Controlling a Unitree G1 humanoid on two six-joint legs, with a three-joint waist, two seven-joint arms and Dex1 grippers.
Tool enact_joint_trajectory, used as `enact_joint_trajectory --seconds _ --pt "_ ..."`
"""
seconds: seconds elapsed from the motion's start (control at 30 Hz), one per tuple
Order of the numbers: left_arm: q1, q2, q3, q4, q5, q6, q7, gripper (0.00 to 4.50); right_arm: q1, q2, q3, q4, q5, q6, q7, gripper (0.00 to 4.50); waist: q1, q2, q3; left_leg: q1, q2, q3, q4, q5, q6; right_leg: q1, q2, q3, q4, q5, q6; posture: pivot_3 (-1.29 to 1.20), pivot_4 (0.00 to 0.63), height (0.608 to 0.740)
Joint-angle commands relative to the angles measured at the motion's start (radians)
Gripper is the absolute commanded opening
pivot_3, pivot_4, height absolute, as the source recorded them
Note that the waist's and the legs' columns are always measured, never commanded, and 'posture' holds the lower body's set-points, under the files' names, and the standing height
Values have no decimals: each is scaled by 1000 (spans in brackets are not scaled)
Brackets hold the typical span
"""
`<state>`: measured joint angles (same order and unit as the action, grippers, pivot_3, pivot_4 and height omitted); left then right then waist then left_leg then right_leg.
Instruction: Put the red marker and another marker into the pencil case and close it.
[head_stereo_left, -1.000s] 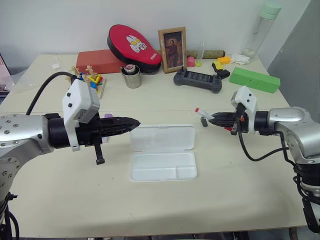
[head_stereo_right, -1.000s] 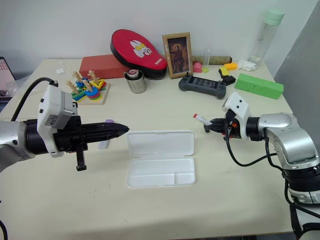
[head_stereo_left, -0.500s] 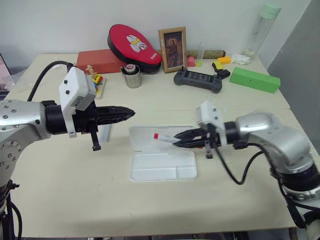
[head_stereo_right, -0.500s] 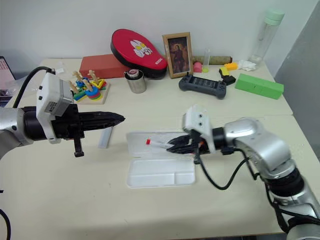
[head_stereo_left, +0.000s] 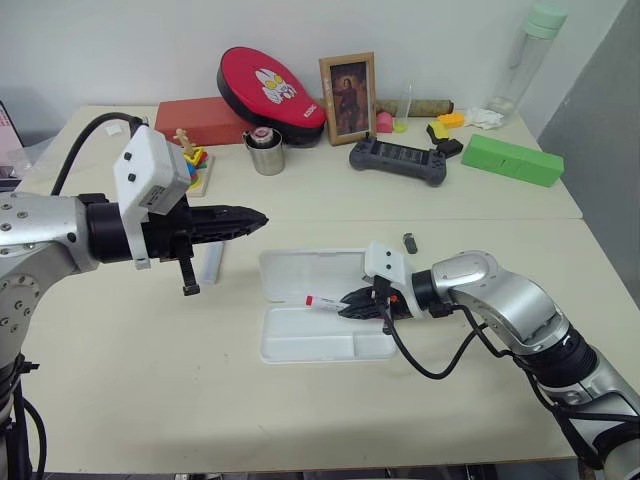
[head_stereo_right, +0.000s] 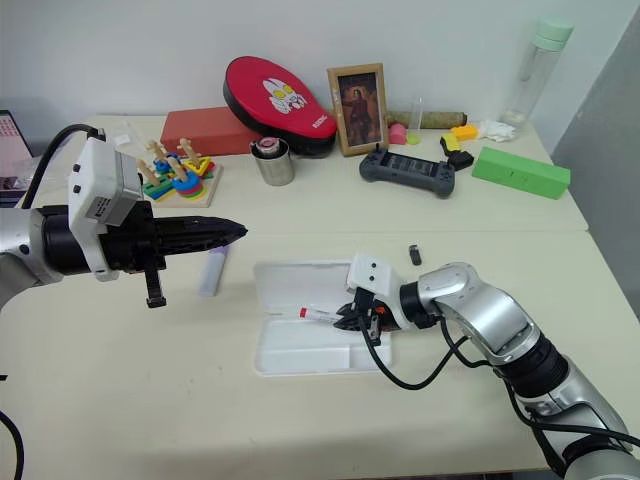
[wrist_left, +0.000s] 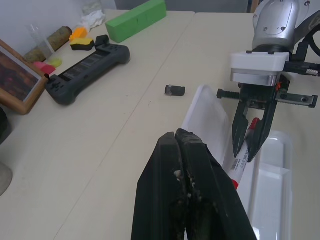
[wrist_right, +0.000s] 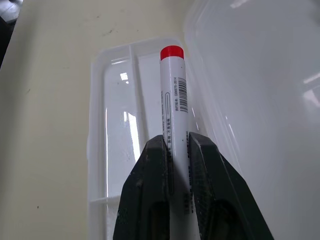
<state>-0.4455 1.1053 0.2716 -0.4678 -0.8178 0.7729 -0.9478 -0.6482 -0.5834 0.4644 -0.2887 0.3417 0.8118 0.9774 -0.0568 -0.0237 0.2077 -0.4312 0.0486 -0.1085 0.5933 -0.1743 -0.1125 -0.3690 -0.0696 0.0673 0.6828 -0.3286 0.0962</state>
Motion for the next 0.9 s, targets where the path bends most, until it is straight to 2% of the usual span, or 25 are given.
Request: enact_joint_trajectory --seconds 0.03,0.3,0.4,0.6,0.63,0.67,0.9 --pt "-17 1 15 -18 6 -13 6 0 -7 -8 0 -8 -9 -38 36 1090 0 0 0 0 0 0 0 0 0 0 0 0 0 0 0 0 150 740" --pt "-20 -9 13 -23 2 -12 10 0 -23 12 -34 0 -2 -50 41 2969 0 0 0 0 0 0 0 0 0 0 0 0 0 0 0 0 150 740" --pt "-11 -13 29 -23 3 -10 20 0 -52 16 -94 -19 46 -24 48 3586 0 0 0 0 0 0 0 0 0 0 0 0 0 0 0 0 150 740" --pt "30 -9 95 -7 5 33 87 0 -92 -8 -214 -95 162 51 63 3586 0 0 0 0 0 0 0 0 0 0 0 0 0 0 0 0 150 740" --pt "37 -11 110 -6 4 47 109 380 -96 -18 -237 -116 190 68 71 3618 0 0 0 0 0 0 0 0 0 0 0 0 0 0 0 0 150 740" --pt "44 -14 122 -6 0 61 126 463 -99 -25 -255 -132 212 82 74 3618 0 0 0 0 0 0 0 0 0 0 0 0 0 0 0 0 150 740" --pt "74 -47 141 17 103 132 347 1872 -138 -67 -346 -138 279 83 74 3618 0 0 0 0 0 0 0 0 0 0 0 0 1 0 0 0 150 740"
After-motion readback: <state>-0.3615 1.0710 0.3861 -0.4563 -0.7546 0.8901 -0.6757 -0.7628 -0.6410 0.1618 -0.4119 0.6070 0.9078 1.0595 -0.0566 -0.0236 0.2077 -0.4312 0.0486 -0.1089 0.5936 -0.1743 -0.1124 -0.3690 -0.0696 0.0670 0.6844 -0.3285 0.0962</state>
